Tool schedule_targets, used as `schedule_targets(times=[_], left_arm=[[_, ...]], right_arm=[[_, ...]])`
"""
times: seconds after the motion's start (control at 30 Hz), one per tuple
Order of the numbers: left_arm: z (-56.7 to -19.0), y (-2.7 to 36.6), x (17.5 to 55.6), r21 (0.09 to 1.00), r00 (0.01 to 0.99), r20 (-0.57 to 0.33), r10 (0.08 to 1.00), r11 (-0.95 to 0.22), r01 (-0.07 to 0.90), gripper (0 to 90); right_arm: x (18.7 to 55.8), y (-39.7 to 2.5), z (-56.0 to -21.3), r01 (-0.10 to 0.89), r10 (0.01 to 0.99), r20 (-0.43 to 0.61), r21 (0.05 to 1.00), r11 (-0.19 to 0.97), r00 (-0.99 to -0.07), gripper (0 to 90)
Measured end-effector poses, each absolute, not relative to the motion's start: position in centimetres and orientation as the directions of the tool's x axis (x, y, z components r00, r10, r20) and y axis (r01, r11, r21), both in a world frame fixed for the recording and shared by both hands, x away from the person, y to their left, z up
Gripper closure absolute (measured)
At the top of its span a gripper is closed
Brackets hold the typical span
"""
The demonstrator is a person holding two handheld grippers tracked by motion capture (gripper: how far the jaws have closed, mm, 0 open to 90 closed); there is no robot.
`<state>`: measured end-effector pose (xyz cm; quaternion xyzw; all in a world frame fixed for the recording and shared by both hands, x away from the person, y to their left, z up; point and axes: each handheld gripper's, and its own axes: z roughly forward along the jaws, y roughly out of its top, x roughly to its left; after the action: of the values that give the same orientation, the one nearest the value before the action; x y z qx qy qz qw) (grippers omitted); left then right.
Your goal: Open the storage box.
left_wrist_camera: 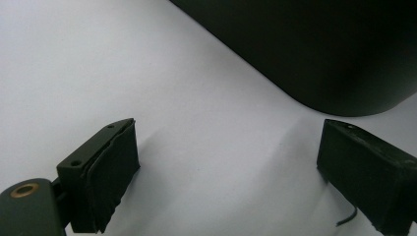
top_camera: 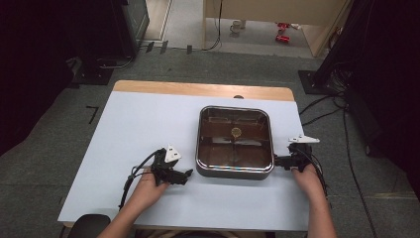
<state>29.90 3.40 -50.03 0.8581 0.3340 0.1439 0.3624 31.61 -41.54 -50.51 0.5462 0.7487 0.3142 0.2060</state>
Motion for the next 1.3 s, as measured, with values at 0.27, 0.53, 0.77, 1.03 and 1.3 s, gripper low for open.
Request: schedule_targets(times=[0.27, 0.53, 0.77, 1.03, 1.3], left_arm=[[-50.03, 3.4, 29.9, 0.718, 0.736, 0.005, 0.677, -0.514, 0.469, 8.4], [-50.03, 3.36, 29.89, 0.717, 0.736, 0.008, 0.677, -0.516, 0.468, 8.2], [-50.0, 3.31, 29.92, 0.715, 0.733, 0.005, 0.68, -0.515, 0.473, 8.1], [-49.78, 3.18, 30.07, 0.701, 0.734, 0.005, 0.679, -0.526, 0.481, 8.9], [-49.07, 3.36, 30.55, 0.664, 0.735, -0.009, 0.678, -0.546, 0.511, 16.7]], right_arm=[[31.6, -41.54, -50.51, 0.688, 0.947, 0.034, 0.696, 0.206, -0.318, 0.0], [31.6, -41.54, -50.51, 0.688, 0.947, 0.034, 0.696, 0.206, -0.318, 0.0], [31.61, -41.54, -50.51, 0.688, 0.947, 0.034, 0.696, 0.206, -0.318, 0.0], [31.61, -41.54, -50.51, 0.688, 0.947, 0.035, 0.696, 0.206, -0.319, 0.0], [31.61, -41.55, -50.51, 0.688, 0.947, 0.035, 0.696, 0.206, -0.319, 0.0]])
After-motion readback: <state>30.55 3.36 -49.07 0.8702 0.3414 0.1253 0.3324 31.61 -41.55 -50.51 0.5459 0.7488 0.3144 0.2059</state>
